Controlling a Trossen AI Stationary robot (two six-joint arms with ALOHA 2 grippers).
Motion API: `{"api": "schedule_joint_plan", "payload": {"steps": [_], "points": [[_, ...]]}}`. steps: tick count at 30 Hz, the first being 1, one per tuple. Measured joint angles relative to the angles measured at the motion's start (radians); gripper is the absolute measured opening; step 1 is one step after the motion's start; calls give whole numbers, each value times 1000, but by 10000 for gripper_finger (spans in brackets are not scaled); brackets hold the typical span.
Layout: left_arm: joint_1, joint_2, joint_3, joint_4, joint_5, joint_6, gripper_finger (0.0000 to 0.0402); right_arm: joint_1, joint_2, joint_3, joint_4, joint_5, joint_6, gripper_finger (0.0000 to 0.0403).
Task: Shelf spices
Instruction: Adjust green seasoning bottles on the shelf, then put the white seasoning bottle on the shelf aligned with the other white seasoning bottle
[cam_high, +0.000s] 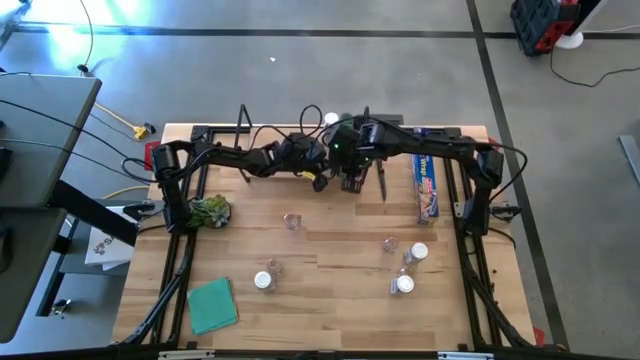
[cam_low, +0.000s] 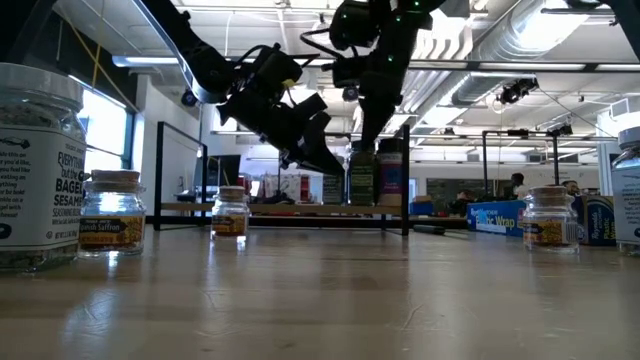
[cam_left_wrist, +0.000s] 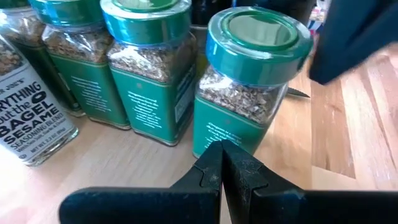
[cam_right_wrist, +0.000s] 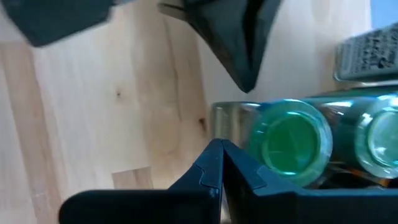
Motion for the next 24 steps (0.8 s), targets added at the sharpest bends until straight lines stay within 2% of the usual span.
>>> {"api": "schedule_joint_plan", "payload": {"steps": [4, 7, 12, 15, 18, 21, 24], "points": [[-1, 0, 0, -12, 1, 0, 0, 32, -1, 0, 0, 1, 0, 0], [-1, -36, -2, -92, -5, 22, 0, 69, -23, 0, -2, 48, 22, 0], [-17, -227, -6, -336, -68, 100, 0, 151, -96, -10, 54, 79, 81, 0], [-69, -370, -56, -442, -150, 104, 0, 228, -139, -109, 265, 110, 123, 0], [-142, -534, -138, -503, -275, 72, 0, 302, -157, -246, 524, 86, 124, 0], [-232, -704, -237, -566, -384, 15, 0, 365, -148, -352, 760, 32, 125, 0], [-353, -877, -316, -619, -429, -73, 0, 415, -119, -436, 1077, -49, 153, 0]]}}
